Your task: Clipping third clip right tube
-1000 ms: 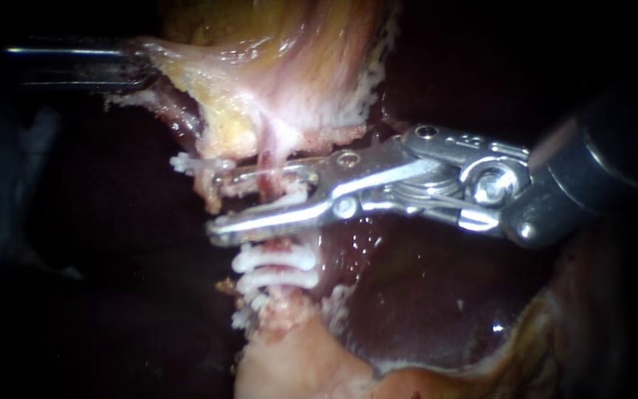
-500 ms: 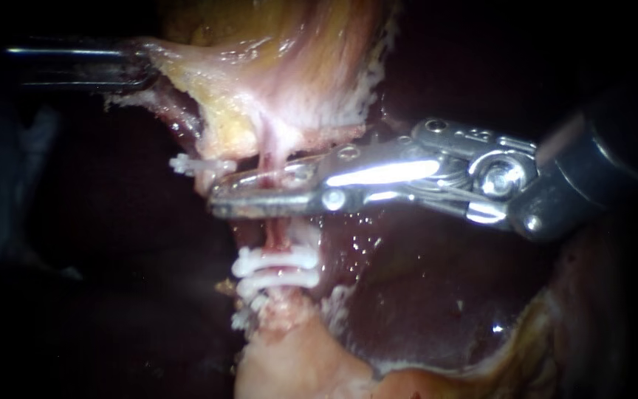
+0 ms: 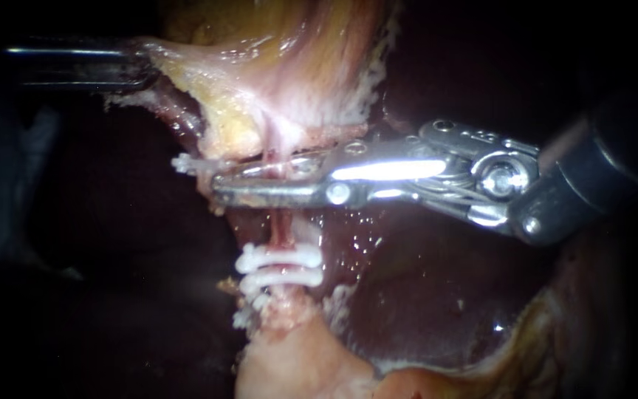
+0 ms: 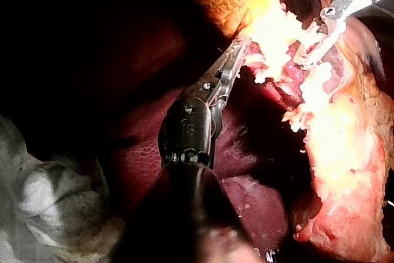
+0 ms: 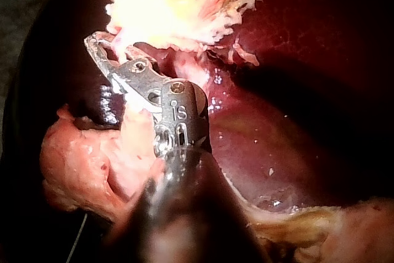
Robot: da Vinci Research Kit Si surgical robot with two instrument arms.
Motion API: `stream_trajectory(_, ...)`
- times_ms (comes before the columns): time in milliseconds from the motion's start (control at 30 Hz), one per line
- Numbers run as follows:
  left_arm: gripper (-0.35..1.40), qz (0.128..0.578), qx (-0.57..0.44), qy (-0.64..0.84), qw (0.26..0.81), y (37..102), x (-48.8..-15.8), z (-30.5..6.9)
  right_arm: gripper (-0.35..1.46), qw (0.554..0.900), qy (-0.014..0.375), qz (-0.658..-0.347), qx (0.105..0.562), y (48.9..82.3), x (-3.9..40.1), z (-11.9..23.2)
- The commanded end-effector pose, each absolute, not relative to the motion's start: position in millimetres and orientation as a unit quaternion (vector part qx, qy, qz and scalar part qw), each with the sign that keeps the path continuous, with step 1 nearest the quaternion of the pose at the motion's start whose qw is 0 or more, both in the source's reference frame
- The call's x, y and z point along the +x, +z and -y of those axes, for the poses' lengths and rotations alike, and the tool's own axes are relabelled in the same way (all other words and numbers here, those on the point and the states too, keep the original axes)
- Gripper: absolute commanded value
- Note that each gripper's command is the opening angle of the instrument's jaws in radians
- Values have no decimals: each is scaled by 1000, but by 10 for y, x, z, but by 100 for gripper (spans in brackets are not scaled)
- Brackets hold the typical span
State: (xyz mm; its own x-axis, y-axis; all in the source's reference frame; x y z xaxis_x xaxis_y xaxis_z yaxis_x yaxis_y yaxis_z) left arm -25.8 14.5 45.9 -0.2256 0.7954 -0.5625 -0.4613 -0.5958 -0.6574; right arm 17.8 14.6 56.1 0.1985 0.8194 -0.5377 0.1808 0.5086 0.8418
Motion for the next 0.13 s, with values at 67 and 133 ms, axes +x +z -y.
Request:
stream_trajectory(67,-35,179,-466,762,412,460,-258,-146,-35,645,248,-582,428,563,177,-146)
stream_trajectory(133,-35,179,-466,762,412,461,-258,-146,-35,645,248,-582,428,563,177,-146)
